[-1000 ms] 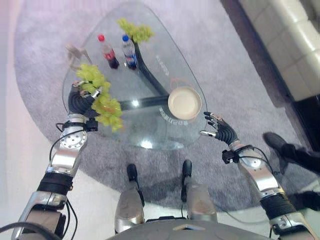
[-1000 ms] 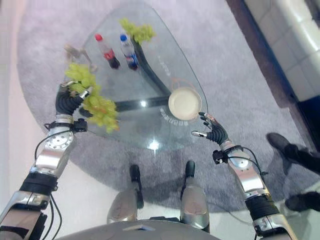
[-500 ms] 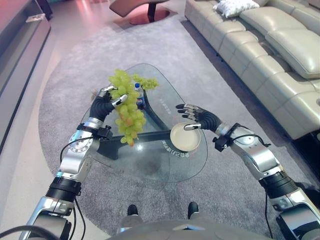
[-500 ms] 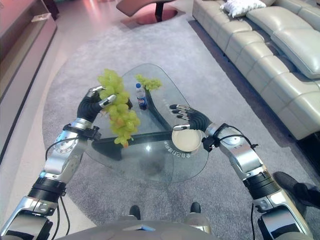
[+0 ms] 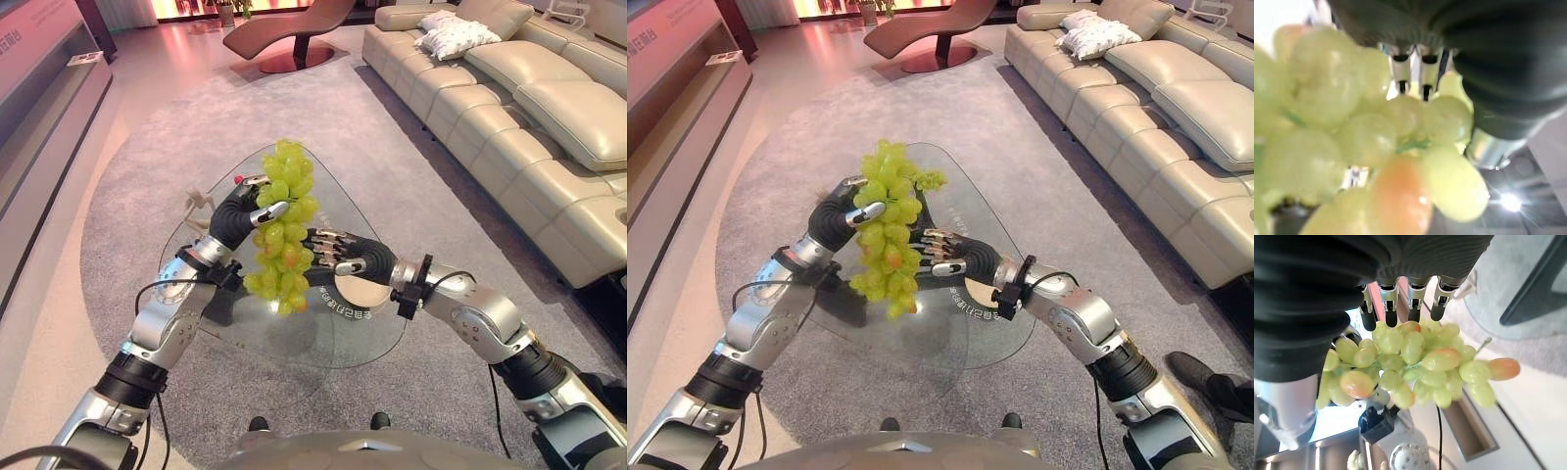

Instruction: Pick up fruits into the plate

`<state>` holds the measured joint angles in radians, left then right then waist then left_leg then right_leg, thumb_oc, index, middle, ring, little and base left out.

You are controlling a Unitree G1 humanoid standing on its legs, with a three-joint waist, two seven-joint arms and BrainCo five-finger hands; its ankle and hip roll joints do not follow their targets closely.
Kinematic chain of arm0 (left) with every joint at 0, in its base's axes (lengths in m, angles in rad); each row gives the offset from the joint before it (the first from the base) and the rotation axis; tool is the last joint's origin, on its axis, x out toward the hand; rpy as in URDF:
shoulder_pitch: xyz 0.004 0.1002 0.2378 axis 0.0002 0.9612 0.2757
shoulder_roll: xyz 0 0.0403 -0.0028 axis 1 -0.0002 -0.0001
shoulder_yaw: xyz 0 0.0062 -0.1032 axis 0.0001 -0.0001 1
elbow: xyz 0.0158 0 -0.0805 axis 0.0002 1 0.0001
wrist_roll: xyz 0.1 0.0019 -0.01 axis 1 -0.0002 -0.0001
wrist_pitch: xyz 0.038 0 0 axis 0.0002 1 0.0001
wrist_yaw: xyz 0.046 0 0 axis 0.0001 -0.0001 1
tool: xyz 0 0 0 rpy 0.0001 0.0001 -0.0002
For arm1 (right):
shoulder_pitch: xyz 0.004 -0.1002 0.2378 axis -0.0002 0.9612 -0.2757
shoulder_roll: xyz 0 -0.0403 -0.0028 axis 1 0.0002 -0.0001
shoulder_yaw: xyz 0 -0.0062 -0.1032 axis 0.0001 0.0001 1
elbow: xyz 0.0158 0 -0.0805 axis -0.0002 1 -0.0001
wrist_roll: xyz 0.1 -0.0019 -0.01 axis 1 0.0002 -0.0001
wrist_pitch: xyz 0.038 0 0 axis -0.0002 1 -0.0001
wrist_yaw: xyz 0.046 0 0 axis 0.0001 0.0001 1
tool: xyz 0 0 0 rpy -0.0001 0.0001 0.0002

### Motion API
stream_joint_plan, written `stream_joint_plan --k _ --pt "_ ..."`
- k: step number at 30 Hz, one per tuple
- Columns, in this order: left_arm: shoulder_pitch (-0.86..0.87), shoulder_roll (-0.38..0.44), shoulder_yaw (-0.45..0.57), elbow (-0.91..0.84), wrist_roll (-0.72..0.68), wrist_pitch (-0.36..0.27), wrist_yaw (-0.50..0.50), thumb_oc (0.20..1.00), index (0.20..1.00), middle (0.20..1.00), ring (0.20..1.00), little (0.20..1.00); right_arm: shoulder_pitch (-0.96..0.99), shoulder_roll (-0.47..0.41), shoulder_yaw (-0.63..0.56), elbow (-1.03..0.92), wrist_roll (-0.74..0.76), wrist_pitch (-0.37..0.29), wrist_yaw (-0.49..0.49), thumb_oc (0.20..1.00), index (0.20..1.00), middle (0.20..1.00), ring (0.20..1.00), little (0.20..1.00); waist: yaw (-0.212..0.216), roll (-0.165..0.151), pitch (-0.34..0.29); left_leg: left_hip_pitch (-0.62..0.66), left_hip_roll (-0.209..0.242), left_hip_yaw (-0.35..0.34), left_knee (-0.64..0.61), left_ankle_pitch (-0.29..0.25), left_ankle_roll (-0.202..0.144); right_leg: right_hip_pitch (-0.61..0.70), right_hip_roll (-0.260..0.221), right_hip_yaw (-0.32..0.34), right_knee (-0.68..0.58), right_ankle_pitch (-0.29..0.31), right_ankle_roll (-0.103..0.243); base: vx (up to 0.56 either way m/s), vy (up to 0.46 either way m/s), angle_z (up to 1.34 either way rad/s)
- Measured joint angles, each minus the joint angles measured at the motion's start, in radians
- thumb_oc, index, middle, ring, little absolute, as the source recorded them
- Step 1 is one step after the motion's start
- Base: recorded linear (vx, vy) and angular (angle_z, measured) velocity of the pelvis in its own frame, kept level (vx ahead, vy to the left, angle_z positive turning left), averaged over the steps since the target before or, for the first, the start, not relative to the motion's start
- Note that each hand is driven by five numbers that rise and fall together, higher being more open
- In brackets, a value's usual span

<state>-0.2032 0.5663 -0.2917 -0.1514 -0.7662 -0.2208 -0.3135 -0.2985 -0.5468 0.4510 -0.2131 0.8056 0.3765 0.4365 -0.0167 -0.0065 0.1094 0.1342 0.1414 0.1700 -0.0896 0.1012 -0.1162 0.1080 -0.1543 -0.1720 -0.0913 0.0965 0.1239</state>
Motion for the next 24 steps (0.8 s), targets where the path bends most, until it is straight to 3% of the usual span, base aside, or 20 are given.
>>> stream_joint_plan --k 20,24 --pt "0.000 -0.045 -0.066 -0.007 -0.038 0.001 0.002 0.200 0.200 0.200 0.200 0.200 -0.001 0.079 0.059 -0.011 0.094 -0.003 -0.148 1.000 1.000 1.000 1.000 1.000 -0.015 0.004 -0.028 0.001 -0.001 0.017 0.000 -0.001 0.002 -0.013 0.000 0.019 0.000 0.000 0.000 0.00 0.000 -0.02" --pt "-0.001 -0.045 -0.074 -0.007 -0.024 0.000 0.031 0.200 0.200 0.200 0.200 0.200 -0.001 0.089 0.083 -0.011 0.207 0.063 -0.149 1.000 1.000 1.000 1.000 1.000 -0.014 0.004 -0.028 0.000 -0.001 0.017 0.000 -0.001 0.002 -0.013 0.000 0.019 0.000 0.000 0.000 -0.02 -0.009 0.00"
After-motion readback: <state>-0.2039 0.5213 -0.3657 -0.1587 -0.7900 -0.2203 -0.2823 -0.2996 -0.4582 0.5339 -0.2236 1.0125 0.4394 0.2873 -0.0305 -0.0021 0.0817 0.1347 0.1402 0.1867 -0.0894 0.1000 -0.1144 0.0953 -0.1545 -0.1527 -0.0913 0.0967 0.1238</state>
